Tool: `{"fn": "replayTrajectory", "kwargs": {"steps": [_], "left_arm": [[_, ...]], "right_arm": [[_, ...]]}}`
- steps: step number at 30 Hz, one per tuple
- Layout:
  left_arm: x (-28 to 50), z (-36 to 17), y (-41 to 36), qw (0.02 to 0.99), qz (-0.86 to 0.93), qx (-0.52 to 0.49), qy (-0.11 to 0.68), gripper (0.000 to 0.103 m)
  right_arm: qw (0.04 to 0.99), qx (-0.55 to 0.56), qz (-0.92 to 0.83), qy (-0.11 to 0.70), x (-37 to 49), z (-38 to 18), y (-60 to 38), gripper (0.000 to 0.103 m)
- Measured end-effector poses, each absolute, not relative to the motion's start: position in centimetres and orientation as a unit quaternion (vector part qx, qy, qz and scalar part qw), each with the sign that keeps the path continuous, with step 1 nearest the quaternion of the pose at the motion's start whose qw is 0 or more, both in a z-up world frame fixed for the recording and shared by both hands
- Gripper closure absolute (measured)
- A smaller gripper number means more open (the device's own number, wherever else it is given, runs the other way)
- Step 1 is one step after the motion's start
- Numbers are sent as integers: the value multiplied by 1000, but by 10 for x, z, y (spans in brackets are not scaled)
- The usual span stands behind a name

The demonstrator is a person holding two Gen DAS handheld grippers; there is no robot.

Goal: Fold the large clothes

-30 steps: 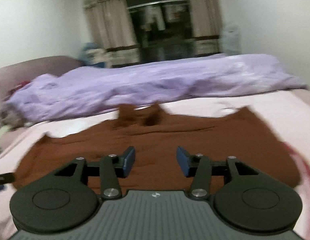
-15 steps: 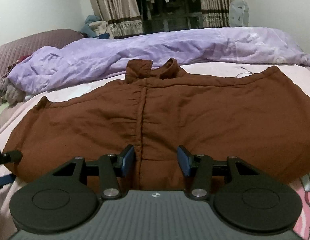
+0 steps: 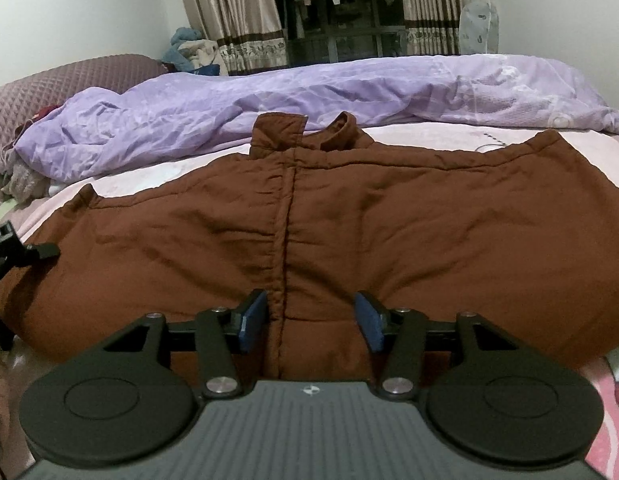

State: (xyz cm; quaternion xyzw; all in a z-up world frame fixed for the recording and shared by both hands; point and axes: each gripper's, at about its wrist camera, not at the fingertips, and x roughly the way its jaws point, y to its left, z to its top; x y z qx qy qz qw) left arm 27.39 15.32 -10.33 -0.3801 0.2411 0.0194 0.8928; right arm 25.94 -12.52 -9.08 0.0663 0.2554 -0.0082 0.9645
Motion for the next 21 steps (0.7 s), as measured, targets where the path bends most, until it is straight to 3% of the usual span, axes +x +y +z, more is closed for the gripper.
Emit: {"fn": "replayTrajectory", "kwargs": {"steps": [1, 3, 6, 9, 13, 21], "left_arm": [[274, -102, 152, 893, 21, -379, 241, 20], [274, -100, 149, 894, 25, -373, 246, 40], [272, -95, 145, 899, 24, -362, 244, 60], [269, -81, 139, 906, 24, -352, 234, 67], [263, -52, 125, 918, 7, -337, 209, 70], [250, 9, 49, 932, -109, -309, 157, 76]], "right_arm": [[965, 64, -9, 254, 259, -91, -125, 40], [966, 61, -11, 251, 259, -93, -123, 39], [967, 60, -11, 247, 259, -94, -121, 37], [967, 63, -6, 247, 259, -94, -123, 36], [966, 103, 7, 237, 251, -83, -141, 42], [965, 160, -96, 185, 214, -59, -228, 42]]}}
